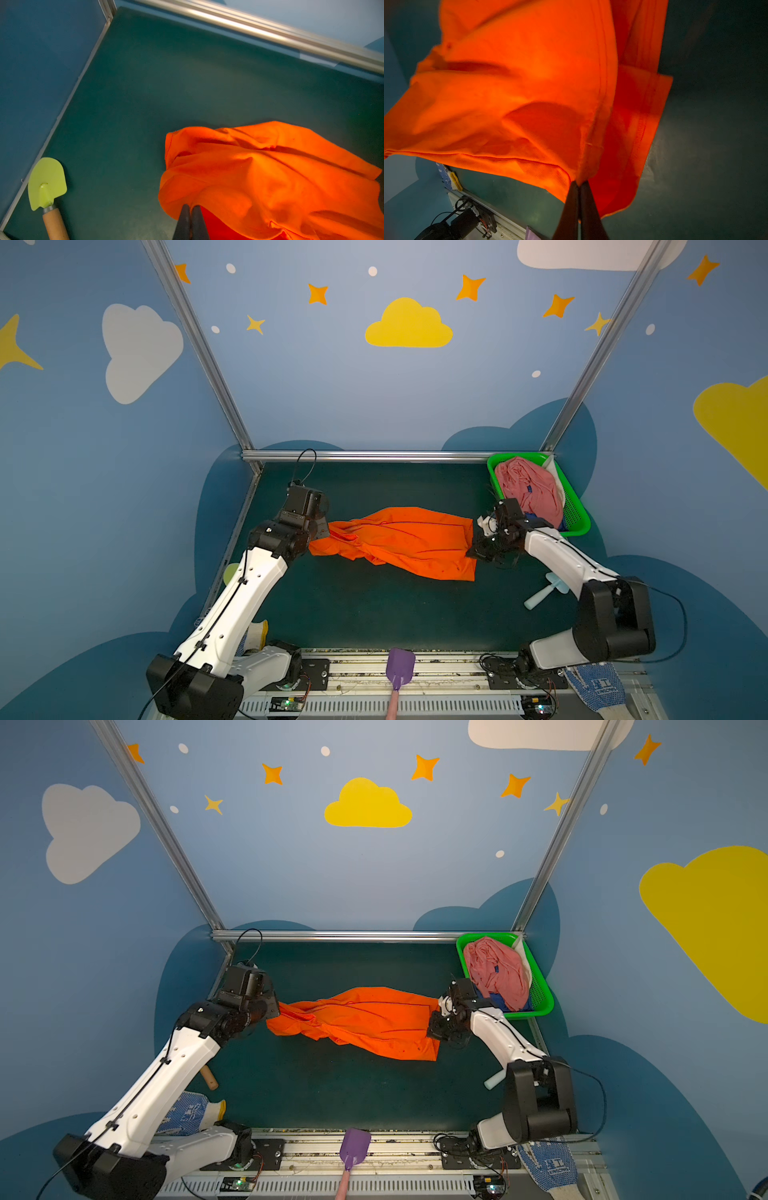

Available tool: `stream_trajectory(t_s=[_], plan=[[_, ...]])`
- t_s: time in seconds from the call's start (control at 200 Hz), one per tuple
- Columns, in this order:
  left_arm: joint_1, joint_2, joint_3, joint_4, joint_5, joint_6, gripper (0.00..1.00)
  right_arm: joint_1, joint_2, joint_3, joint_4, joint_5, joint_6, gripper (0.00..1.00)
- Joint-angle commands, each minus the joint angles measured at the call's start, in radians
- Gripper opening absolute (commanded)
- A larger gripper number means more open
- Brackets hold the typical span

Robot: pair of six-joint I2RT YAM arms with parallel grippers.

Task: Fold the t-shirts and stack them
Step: 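Lift the orange t-shirt high with both grippers, spreading it between them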

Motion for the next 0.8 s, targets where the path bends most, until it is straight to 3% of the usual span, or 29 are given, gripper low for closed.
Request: stream_trajectory(t_s=[0.0,0.375,0.526,0.681,0.796], plan=[[0.032,-0.007,0.089,0.037,0.008,0.061,0.05,-0.014,-0.1,0.108,-0.085,0.051,-0.045,0.0],[0.093,-0.046,0.236,0.25,0.143,0.119,0.05,-0.035,-0.267,0.367,-0.07,0.12,-0.112,0.0],[0.095,-0.074,0.31,0.315,0.181,0.149,0.05,-0.035,-0.286,0.473,-0.067,0.087,-0.132,0.0],[0.098,-0.151,0.329,0.413,0.331,0.173,0.05,-0.031,-0.306,0.559,-0.066,0.018,-0.155,0.0],[0.098,-0.209,0.34,0.454,0.353,0.165,0.05,-0.03,-0.341,0.597,-0.059,0.007,-0.158,0.0]])
